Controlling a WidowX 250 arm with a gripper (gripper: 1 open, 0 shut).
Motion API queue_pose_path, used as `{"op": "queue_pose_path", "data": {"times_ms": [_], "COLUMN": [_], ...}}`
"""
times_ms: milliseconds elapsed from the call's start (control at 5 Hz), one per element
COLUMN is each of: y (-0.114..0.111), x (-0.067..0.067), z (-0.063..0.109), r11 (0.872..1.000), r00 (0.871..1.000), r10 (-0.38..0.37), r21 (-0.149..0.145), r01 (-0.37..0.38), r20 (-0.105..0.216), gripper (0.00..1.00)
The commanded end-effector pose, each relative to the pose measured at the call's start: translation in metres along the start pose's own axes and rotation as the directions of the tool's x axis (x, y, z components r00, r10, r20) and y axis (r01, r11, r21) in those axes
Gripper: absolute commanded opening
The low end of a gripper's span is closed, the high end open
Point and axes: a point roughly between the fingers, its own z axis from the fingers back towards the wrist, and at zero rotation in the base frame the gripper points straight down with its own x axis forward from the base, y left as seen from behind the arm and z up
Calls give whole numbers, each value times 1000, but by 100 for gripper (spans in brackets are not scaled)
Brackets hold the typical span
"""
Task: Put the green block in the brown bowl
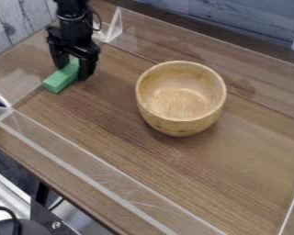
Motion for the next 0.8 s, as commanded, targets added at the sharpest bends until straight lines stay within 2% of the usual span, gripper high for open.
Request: {"op": "queue_pose_path", "data": {"times_ms": [0, 200, 400, 600], "y": [1, 5, 11, 14], "x": [3, 9, 14, 17], "z": [-5, -11, -10, -10], "r11": [1000, 1000, 1000, 1000], "r00": [1000, 1000, 999, 1000], "r10": [-14, 2, 23, 13], "r21": [-13, -14, -14, 5], "r01": [15, -2, -23, -13], "r20": [13, -4, -24, -7], "gripper": [100, 100, 100, 0]}}
